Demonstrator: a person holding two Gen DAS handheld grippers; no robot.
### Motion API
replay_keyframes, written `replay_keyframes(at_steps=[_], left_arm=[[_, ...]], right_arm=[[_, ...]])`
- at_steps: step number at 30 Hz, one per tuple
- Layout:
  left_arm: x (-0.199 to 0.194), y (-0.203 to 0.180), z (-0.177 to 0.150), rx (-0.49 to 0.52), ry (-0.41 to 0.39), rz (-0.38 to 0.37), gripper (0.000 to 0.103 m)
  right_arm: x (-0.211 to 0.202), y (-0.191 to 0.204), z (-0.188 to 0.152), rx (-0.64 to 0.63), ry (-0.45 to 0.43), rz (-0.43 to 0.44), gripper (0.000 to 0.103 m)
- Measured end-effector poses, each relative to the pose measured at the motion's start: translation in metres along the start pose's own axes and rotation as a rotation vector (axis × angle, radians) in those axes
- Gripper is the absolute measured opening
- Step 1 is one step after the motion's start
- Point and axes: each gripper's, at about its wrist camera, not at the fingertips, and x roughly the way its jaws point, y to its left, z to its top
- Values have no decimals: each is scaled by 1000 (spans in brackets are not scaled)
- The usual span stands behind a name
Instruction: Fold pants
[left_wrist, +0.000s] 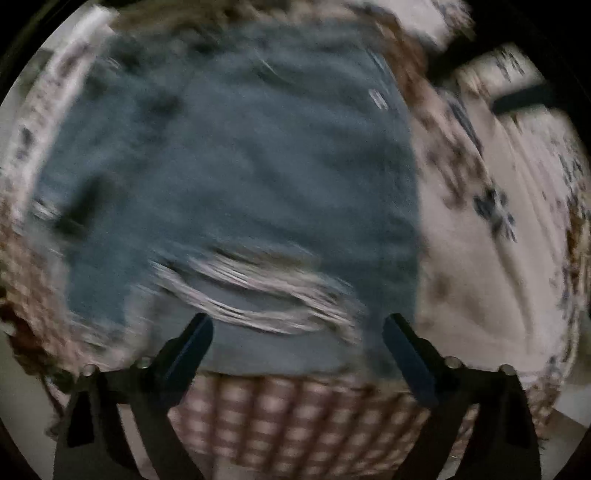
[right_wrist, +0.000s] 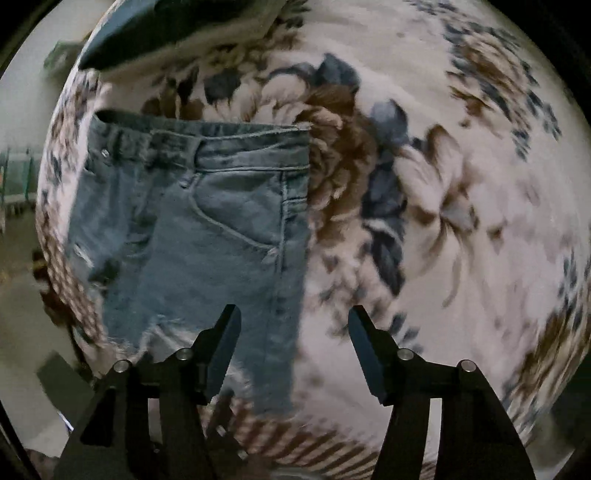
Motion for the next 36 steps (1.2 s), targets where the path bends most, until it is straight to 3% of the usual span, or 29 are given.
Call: replay_keyframes(at_steps=[3,5,6,7,9,10,13,14,15,17,23,27,32,36], left_arm=[[28,-24,-3,67,25,23,80],[36,-29,-2,83,-3,48,72],[33,-26,-1,73,-23,29,60],[25,-21,0,62,-52,5,38],[12,-13,0,58,-73,-31,16],[7,-10,1,57,-67,-46,11],[-12,7,5,45,-65,-78,5],[-21,13,6,40,-70,-84,5],[-32,21,8,36,-80,-90,5],[-54,37,10,24,-99,-108,5],[-133,112,16,-55,-165,-182,5],[-162,184,9,-132,-222,-213,5],[-168,254,9,-225,-279,-200,5],[-152,308,22,-307,-289,-173,5]], right_arm=[[22,-11,13,3,8,14,63],[32,-18,24,38,-7,58,63],[34,-22,26,53,-10,78,63],[38,-24,32,74,-15,111,63],[44,-25,43,106,-16,155,63],[50,-24,48,116,-5,167,63],[68,-25,61,168,33,207,63],[68,-24,62,174,13,242,56],[65,-21,62,176,6,231,29],[53,-14,59,163,-21,205,19],[-15,14,34,188,-125,226,17],[-57,53,34,199,-170,244,17],[-81,145,70,129,-184,248,17],[-65,224,112,43,-175,198,17]])
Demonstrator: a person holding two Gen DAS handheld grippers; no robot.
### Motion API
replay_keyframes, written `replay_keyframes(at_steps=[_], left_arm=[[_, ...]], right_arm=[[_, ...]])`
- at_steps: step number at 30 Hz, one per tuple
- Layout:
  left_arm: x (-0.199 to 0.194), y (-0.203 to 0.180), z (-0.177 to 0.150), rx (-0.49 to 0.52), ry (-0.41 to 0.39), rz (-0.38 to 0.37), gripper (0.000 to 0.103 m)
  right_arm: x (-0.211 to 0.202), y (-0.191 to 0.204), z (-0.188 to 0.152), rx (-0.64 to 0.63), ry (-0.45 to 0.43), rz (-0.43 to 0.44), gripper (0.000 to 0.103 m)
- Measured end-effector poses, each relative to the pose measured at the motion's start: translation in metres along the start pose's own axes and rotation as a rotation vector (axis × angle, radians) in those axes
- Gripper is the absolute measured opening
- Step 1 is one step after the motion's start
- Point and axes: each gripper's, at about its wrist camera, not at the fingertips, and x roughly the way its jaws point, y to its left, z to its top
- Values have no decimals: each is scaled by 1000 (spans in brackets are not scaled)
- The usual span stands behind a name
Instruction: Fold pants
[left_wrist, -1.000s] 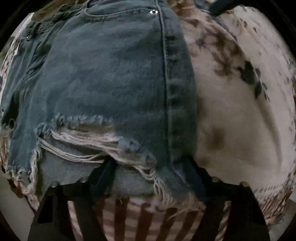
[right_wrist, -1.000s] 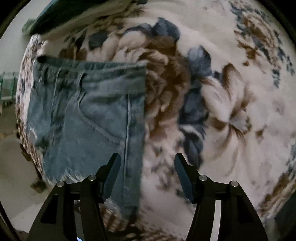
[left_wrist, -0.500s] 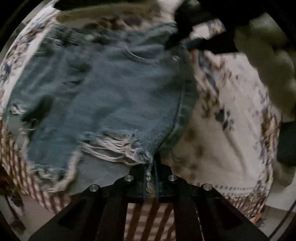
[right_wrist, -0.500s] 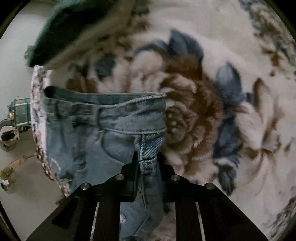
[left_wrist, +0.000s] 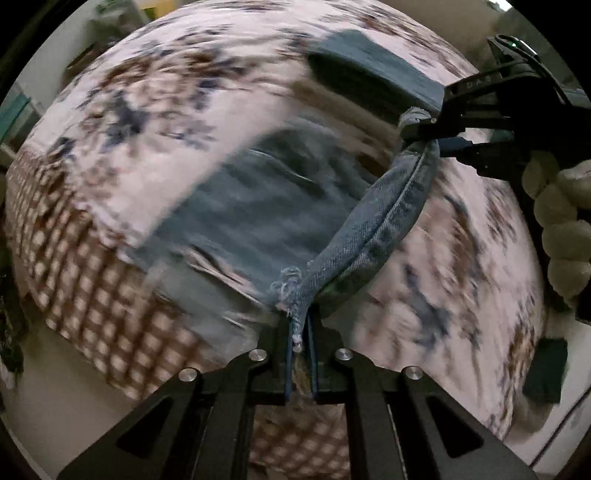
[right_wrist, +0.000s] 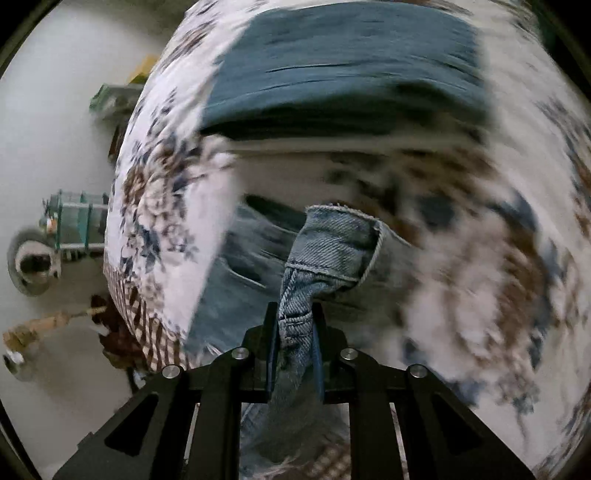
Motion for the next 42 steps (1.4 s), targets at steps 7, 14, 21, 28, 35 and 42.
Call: replay_keyframes(at_steps=[7,14,21,28,35,42], left_arm=[[68,83,34,-92,64,73,5],[96,140,54,-202,109,9,22],[40,172,18,-391,21,-71,103],[75,111,-73,-676,205,-243,103],[149,68,-126,-972,357,-495,99],[134,81,-114,-962,209,-362,21]], right_arm=[[116,94,53,-103,95,-152,16],[153,105,66,-119,175,-107,60],[82,84,40,-156,107,-97,92],[66,-25,18,-23,143,-84,92],[126,-80,17,98,196,137,92],[141,-86,12,118,111,234,54]])
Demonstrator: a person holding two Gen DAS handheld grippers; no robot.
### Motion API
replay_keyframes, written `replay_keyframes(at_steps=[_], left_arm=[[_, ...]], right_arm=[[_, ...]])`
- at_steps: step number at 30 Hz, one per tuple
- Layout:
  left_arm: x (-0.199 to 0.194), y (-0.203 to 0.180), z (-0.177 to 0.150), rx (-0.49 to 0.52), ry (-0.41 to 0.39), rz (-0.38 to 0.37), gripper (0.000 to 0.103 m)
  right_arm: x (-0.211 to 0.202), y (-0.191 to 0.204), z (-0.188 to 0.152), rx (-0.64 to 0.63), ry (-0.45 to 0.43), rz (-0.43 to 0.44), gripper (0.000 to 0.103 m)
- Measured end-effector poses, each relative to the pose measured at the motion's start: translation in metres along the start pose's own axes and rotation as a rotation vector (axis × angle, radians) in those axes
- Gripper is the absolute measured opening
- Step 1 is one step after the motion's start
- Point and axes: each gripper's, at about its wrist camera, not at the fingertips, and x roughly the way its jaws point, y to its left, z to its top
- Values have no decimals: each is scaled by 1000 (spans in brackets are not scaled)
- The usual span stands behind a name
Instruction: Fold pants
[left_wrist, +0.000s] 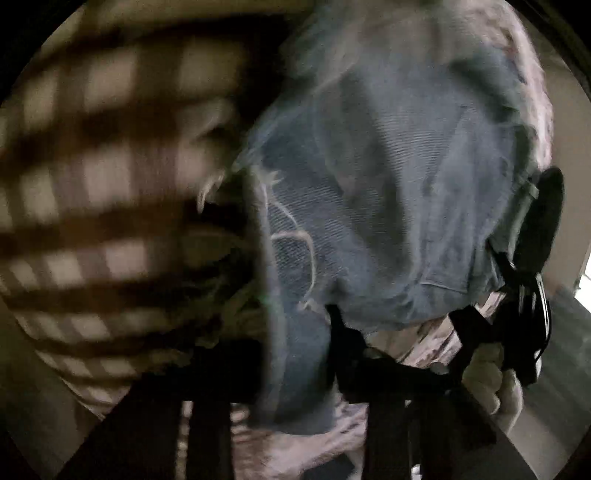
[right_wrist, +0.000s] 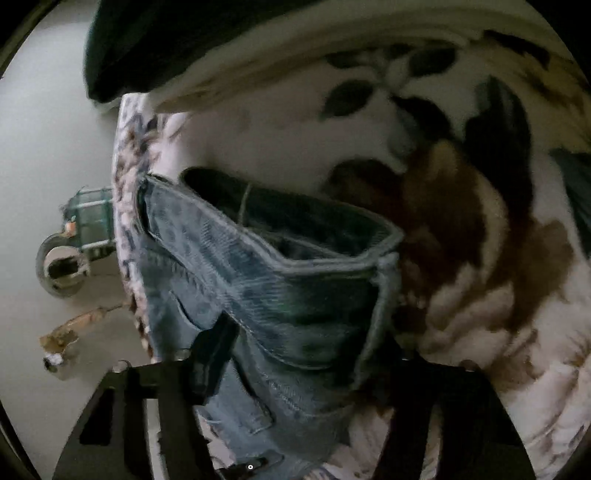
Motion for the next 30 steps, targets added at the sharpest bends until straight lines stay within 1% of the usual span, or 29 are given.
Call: replay_keyframes(at_steps=[1,2,3,5,7,9,11,13,14,15,16,17,18,19,20,21,23,24,25,26,28,29,30], left_arm=[[-6,-7,-1,60,-9,17,20],[-10,-12,-2,99,-10,26,19],[-18,-18,-2,162,-11,45,19],[-35,-28,3,280,-14,75,19],[-50,-36,9,367,-10,102,19],[-68,-44,17,470,0,133,19],[-77,-53,18,565,10,168,19],[-81,-50,22,636,22,215,23],[-83,-45,23,647,10,245,25],[-87,-39,22,638,1,269,31],[-90,-32,19,622,2,262,38],[-97,-27,14,610,-10,240,42],[-107,-21,8,584,-38,207,58],[-114,-11,7,554,-62,185,85],[-124,-1,0,477,-101,143,94],[-131,7,-3,426,-116,119,98],[-128,22,-18,304,-122,72,98],[-123,26,-24,218,-109,7,98],[-105,15,-30,171,-101,-23,98],[-90,18,-34,102,-69,-74,98],[-68,16,-30,-13,-18,-155,98],[-50,15,-33,-74,-19,-193,98],[-43,17,-27,-129,-29,-225,98]], right_arm=[[-4,-1,-5,6,-12,6,50],[-11,-3,-12,27,-22,27,41],[-17,-4,-19,46,-33,40,38],[-35,-4,-38,84,-57,67,36],[-50,-5,-57,121,-75,91,35],[-64,-15,-91,199,-101,120,35],[-71,-29,-124,274,-118,144,35],[-69,-38,-153,282,-123,124,36],[-62,-44,-164,279,-114,120,41],[-57,-49,-171,274,-96,104,52],[-52,-53,-177,273,-83,58,60],[-50,-57,-183,273,-83,46,68],[-49,-61,-187,274,-84,67,70],[-48,-62,-188,277,-81,81,73],[-48,-62,-191,270,-71,101,79],[-48,-62,-193,253,-65,98,80],[-48,-59,-190,226,-49,76,81],[-46,-59,-188,222,-40,86,81],[-45,-59,-181,222,-35,85,81],[-45,-60,-179,219,-35,89,81],[-40,-56,-170,214,-27,103,81],[-40,-56,-166,214,-28,104,81],[-35,-56,-158,214,-27,116,81]])
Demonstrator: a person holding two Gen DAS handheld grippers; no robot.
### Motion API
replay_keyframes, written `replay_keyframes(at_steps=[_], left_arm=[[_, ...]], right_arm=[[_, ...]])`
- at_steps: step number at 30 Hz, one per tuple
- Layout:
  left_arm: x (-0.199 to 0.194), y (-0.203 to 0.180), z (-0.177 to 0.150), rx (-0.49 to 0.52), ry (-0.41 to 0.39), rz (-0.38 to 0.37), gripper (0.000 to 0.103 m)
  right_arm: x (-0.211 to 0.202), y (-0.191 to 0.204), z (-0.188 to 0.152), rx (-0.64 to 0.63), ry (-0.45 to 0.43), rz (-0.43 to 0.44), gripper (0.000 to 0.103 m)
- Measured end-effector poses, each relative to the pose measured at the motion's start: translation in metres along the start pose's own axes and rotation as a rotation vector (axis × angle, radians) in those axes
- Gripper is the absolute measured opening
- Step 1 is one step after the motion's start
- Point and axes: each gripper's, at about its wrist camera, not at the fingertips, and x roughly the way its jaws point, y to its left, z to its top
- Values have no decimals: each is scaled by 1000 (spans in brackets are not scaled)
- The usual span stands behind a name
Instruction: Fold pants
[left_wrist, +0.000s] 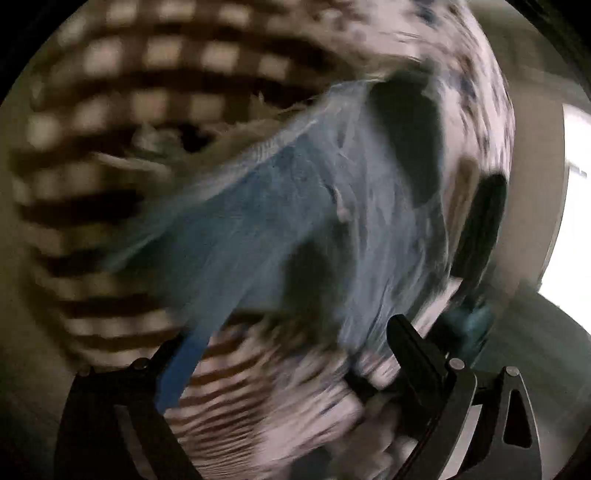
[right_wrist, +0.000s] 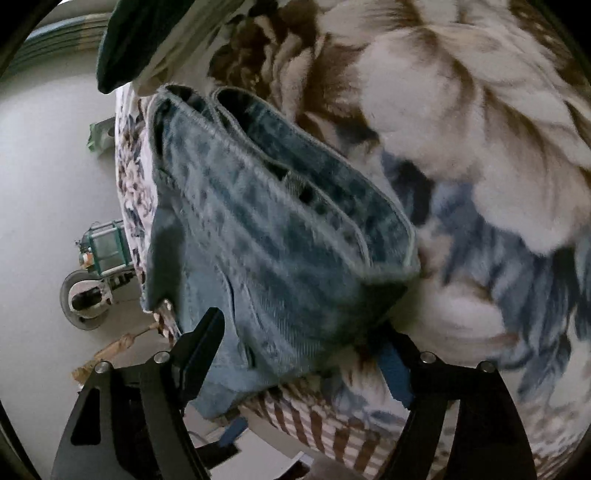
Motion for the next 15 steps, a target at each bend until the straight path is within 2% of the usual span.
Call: replay_keyframes(at_steps=[3,5,7,8,9,11,13,15], left_arm=[[12,5,17,-129,-80,-58,97],[17,14,25,-212,-119,-90,84],[15,18,25,-229,-134,-80,47],[12,17,24,-209,-134,-81,37],[4,8,21,-131,-127,-72,25],[-12,-9,16,-2,-122,-54,22],[-31,-28,10,150,-127,-37,22],[-33,-33,13,232,-90,-24,23]], right_arm=[[6,-3,8,22,2,12,81],[12,-5,13,35,5,20,80],[15,-5,14,33,-16,9,67],[15,-5,12,45,-26,15,55],[10,-6,9,62,-37,32,48],[1,-2,-4,72,-48,63,42],[-12,-1,-17,61,-42,86,41],[-13,-7,-28,81,-29,94,42]])
